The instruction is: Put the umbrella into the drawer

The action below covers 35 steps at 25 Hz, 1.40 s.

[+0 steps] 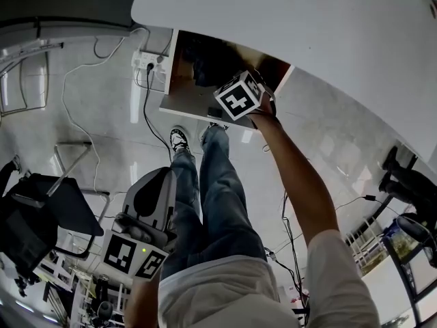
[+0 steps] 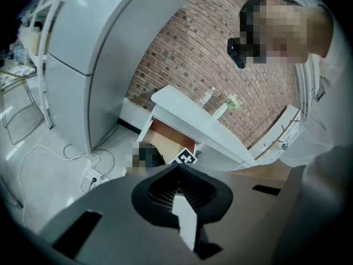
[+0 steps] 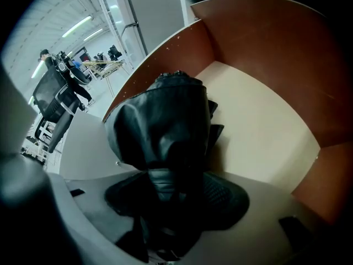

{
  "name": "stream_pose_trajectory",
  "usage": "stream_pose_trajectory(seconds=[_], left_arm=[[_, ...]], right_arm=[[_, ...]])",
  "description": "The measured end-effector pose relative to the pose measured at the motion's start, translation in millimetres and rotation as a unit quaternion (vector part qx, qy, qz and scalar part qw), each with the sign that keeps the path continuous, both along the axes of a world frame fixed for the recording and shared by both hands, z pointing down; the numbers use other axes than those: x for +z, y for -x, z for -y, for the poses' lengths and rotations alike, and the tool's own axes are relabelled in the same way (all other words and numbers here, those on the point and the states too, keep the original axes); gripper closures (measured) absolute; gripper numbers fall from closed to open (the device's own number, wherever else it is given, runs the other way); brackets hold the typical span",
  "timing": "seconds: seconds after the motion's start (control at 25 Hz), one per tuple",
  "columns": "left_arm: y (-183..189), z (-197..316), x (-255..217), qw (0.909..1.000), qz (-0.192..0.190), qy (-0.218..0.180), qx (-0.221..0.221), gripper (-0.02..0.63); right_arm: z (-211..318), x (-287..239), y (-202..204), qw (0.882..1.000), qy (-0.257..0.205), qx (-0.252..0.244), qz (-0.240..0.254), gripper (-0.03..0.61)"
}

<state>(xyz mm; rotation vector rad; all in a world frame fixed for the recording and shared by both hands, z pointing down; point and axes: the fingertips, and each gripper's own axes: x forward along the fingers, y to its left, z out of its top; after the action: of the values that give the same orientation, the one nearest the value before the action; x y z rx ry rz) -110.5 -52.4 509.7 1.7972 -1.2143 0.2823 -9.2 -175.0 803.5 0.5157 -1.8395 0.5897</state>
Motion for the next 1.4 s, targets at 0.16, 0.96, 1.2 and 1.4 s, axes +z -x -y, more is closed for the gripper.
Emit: stream_pose_trajectory(seconds=[0.16,0.96,1.2,1.4], left_arm=[[0,-2,-1,1.0,-0.005,0.001,-0.003,0.597],[19,-3,-11,0.9996,-0.002,-0.018,-0.023,0.597],[17,1,-27,0.9991,-0.006,-0.036,-0.021,0.597],[16,1,-39,0.9986,-0.016,-0.048,-0.017,0.597]], right_arm=[[-3,2,1,1.0,-0.005,-0.011,-0.008,0.304],[-9,-18,-11,0.998,-0.036,-0.017,-0.038,0.348],[-15,-35,-22,0.998,-0.05,0.004,-0.041,0.442],[-9,-51,-23,0.997,-0.058,0.034,-0.028,0.506]])
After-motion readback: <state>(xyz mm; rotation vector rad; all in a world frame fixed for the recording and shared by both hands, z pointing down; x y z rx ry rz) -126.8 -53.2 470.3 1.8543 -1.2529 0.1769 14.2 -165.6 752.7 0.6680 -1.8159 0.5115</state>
